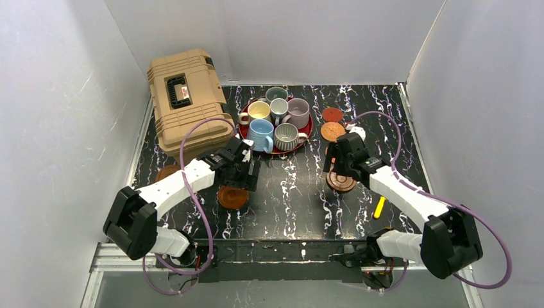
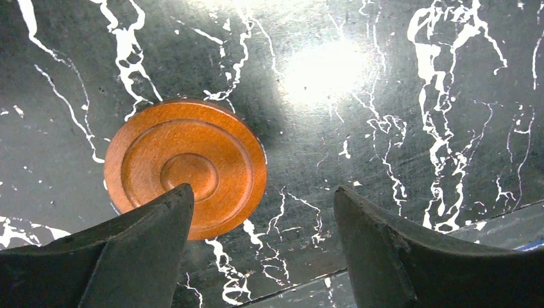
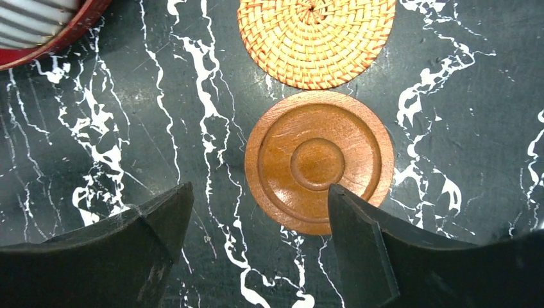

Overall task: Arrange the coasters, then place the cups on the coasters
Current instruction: Move the coaster to the center of the board.

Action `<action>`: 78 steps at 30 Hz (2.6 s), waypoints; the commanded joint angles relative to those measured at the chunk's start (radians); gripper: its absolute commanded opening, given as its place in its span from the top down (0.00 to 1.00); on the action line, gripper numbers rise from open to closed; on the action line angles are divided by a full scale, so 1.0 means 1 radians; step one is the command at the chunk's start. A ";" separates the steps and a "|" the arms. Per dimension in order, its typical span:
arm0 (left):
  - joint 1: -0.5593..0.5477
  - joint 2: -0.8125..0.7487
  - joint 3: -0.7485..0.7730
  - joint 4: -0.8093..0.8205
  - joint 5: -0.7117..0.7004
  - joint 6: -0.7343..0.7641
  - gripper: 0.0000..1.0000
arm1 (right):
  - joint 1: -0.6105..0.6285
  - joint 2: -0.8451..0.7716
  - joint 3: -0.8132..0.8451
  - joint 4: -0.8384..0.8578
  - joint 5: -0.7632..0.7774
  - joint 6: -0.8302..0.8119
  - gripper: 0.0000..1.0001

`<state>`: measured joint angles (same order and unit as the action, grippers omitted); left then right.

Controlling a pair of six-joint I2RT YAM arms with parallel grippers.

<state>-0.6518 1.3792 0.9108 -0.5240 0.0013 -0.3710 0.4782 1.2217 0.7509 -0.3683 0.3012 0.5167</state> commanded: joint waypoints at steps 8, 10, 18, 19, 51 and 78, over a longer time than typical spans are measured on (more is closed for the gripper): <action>-0.005 -0.039 -0.109 0.004 -0.002 -0.166 0.13 | -0.003 -0.154 0.048 -0.082 0.006 -0.016 0.11; -0.005 -0.020 -0.119 0.032 0.033 -0.166 0.12 | -0.003 -0.163 0.053 -0.092 0.014 -0.019 0.11; -0.046 0.018 -0.151 0.138 0.134 -0.126 0.11 | -0.003 -0.185 0.047 -0.115 0.031 -0.022 0.11; -0.054 0.027 -0.153 0.146 0.143 -0.127 0.11 | -0.003 -0.187 0.047 -0.117 0.034 -0.022 0.11; -0.136 0.021 -0.148 0.153 -0.039 -0.105 0.08 | -0.003 -0.231 0.069 -0.175 0.053 -0.027 0.02; -0.393 0.300 -0.041 0.492 0.206 -0.277 0.11 | -0.003 -0.234 0.063 -0.165 0.059 -0.020 0.02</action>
<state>-0.9718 1.6192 0.8608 0.0006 0.1551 -0.6106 0.4782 1.0084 0.7765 -0.5323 0.3359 0.4938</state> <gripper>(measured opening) 0.890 0.982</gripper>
